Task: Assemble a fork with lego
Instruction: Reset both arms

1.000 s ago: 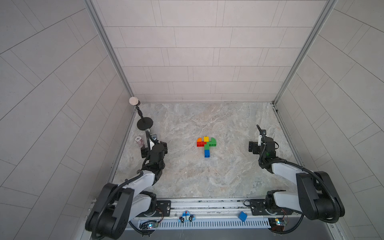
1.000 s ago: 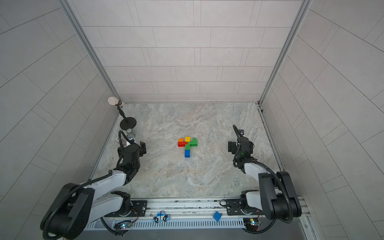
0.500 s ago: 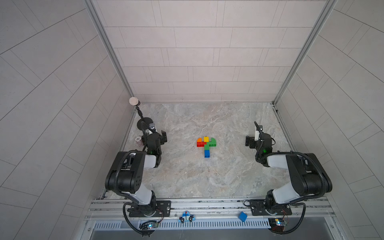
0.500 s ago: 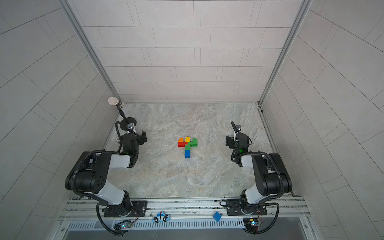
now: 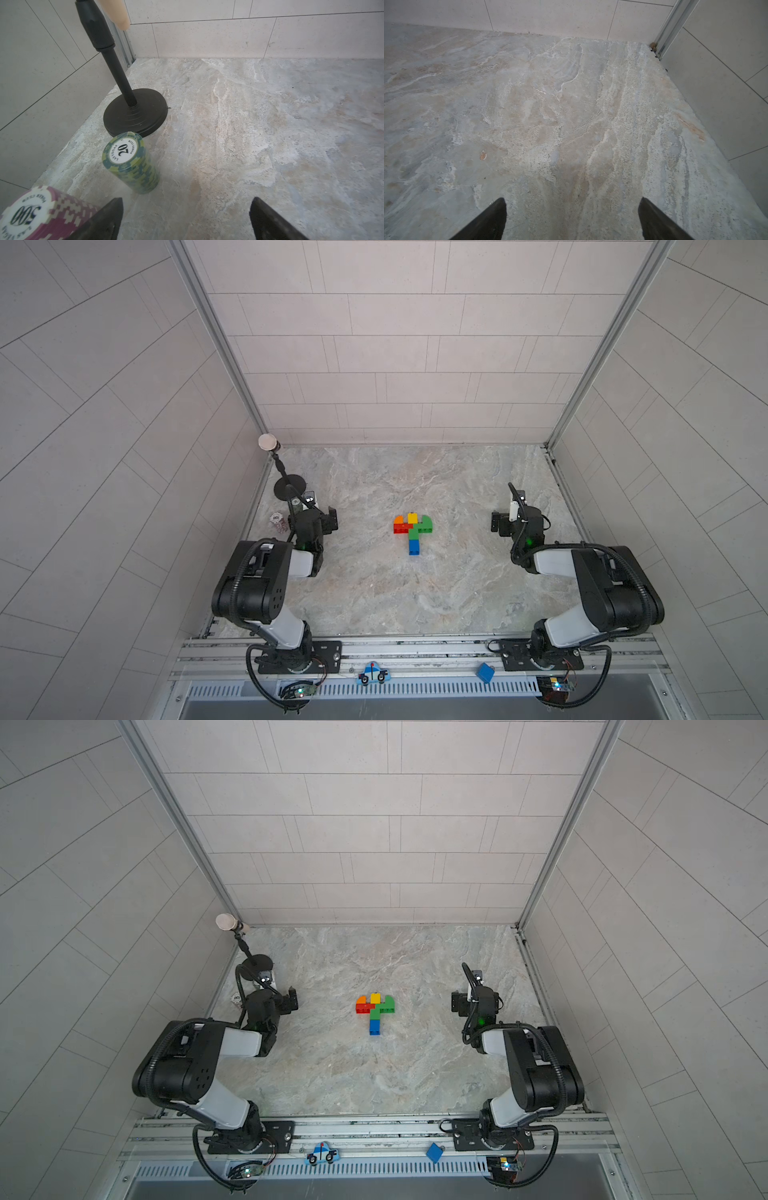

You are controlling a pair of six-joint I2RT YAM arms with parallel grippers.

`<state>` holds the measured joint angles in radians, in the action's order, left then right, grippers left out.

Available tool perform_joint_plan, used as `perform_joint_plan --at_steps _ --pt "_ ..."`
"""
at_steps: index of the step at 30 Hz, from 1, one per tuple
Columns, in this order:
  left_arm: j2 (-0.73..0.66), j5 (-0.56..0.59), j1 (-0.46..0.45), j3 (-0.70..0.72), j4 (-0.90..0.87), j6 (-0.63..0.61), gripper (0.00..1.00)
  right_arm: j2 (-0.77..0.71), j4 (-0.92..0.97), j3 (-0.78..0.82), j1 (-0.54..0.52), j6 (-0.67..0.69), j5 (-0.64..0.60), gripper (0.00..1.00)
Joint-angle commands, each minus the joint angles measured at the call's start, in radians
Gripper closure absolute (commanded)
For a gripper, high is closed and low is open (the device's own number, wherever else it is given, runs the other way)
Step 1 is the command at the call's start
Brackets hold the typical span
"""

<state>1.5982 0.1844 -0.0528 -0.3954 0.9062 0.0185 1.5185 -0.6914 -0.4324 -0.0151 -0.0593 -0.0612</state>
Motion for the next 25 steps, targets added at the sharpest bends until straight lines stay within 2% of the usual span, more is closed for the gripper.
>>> perform_joint_plan --at_steps 1,3,4,5,6,7,9,10,12,13,15,25 --pt "-0.005 -0.037 -0.002 0.06 0.157 -0.02 0.0 -0.012 -0.023 -0.001 -0.005 0.022 -0.015 0.0" --pt "-0.005 -0.099 -0.002 0.146 0.299 -0.029 0.0 -0.038 -0.151 0.087 -0.006 0.083 0.12 0.0" --pt "0.004 -0.118 -0.002 0.19 0.385 -0.037 0.0 -0.053 -0.264 0.152 -0.006 0.086 0.132 0.0" --pt "0.02 -0.13 -0.002 0.213 0.438 -0.039 0.0 -0.062 -0.328 0.195 -0.004 0.059 0.079 0.0" --pt "0.022 -0.112 -0.001 0.198 0.419 -0.038 0.0 -0.062 -0.349 0.204 -0.003 0.033 0.021 0.0" --pt "0.02 -0.086 -0.002 0.177 0.386 -0.032 0.0 -0.053 -0.328 0.188 -0.003 0.005 -0.05 0.0" --pt "-0.001 -0.017 -0.002 0.12 0.253 -0.009 0.0 -0.042 -0.142 0.088 -0.002 -0.046 -0.143 0.0" --pt "-0.006 0.018 -0.002 0.077 0.172 0.002 0.0 -0.025 -0.065 0.027 -0.004 -0.039 -0.133 0.0" --pt "-0.007 0.078 -0.003 0.0 0.022 0.024 0.0 -0.014 -0.028 0.002 -0.036 0.001 -0.148 0.0" --pt "-0.01 0.067 -0.003 -0.015 -0.016 0.016 0.0 -0.008 -0.023 -0.004 -0.038 0.004 -0.14 0.0" --pt "-0.001 0.059 -0.003 -0.003 0.029 0.008 0.0 -0.012 -0.021 -0.004 -0.036 0.003 -0.139 0.0" --pt "-0.006 0.059 -0.003 -0.003 0.022 0.008 0.0 -0.001 -0.004 -0.018 -0.038 0.009 -0.134 0.0"
